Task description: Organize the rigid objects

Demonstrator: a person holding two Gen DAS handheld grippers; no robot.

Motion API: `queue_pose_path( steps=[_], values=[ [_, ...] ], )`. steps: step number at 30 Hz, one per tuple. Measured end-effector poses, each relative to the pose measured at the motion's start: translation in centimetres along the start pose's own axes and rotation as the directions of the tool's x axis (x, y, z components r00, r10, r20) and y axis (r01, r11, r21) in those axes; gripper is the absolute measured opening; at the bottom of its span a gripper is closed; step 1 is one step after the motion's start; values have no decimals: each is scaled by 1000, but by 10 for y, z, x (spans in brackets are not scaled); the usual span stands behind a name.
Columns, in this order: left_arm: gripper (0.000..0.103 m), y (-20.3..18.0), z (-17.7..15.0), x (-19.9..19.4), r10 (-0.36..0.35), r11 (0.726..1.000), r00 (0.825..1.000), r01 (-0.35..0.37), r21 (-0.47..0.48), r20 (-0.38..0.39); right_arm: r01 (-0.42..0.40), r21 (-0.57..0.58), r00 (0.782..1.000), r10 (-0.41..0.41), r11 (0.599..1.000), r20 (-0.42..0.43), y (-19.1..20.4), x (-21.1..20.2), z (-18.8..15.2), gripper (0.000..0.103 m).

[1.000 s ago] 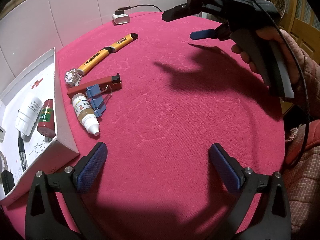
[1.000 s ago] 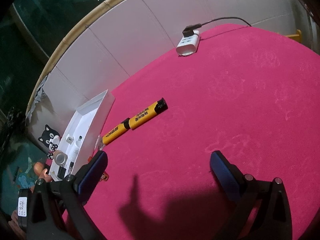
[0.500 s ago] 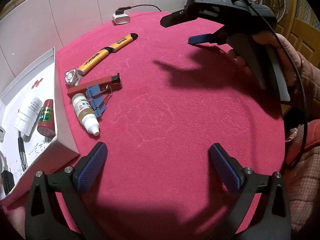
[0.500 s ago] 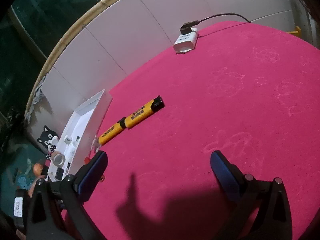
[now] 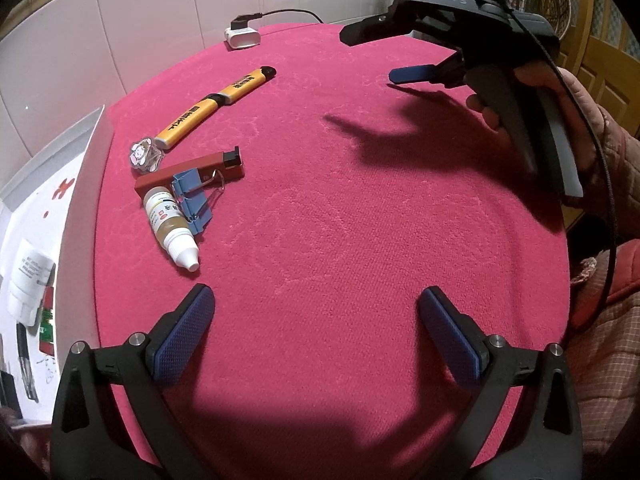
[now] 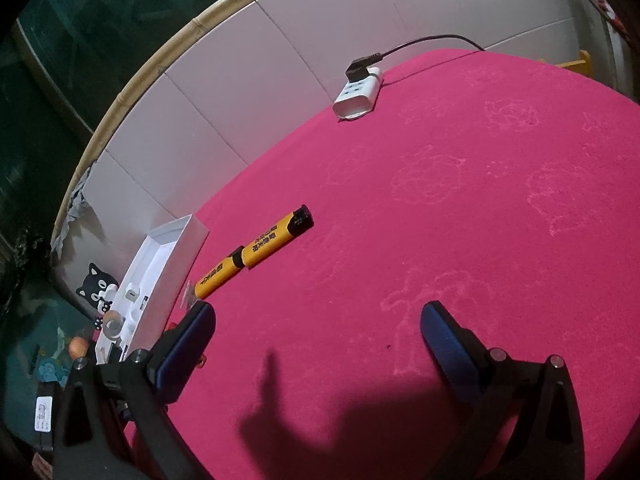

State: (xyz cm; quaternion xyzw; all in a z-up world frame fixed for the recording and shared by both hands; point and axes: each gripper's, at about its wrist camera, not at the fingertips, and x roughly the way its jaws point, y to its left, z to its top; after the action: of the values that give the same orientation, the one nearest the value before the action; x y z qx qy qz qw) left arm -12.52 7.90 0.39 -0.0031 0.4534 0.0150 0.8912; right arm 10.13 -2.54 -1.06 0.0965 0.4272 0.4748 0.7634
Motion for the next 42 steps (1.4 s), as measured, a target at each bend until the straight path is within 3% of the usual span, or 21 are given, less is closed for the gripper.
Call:
queue_pose_path(
  steps=[5,8,14,21,24,26,28,30,33,39,42],
  values=[
    [103,0,0,0,1,1000,1000,-1,0,0,-30,-60,998,33,998,59,3,-12,2,103],
    [103,0,0,0,1,1000,1000,-1,0,0,-91,-96,990,100,991,101,5,-19,5,103],
    [103,0,0,0,1,1000,1000,-1,0,0,-140,-139,979,158,980,130,13,-30,13,103],
    [103,0,0,-1,6,1000,1000,-6,-6,-3,-44,-210,990,71,977,125,18,-33,9,103],
    [103,-1,2,-2,3,1000,999,-4,-10,-47,-13,-244,995,37,970,93,20,-23,12,103],
    [103,0,5,-9,50,998,998,-50,-23,-39,25,-316,997,-1,948,79,28,-13,16,103],
    [103,3,7,-22,81,994,997,-79,-74,15,6,-403,998,17,915,53,38,0,21,103],
    [103,9,10,-30,97,987,994,-90,-135,51,53,-467,998,-40,883,38,48,19,27,103],
    [103,18,12,-35,177,968,982,-159,-195,73,84,-529,996,-91,844,12,58,50,35,103],
    [103,21,18,-36,234,953,970,-215,-211,70,79,-630,976,-189,773,-109,79,109,33,103],
    [103,25,17,-40,256,947,964,-235,-220,71,64,-661,972,-197,748,-130,89,121,32,103]
  ],
)
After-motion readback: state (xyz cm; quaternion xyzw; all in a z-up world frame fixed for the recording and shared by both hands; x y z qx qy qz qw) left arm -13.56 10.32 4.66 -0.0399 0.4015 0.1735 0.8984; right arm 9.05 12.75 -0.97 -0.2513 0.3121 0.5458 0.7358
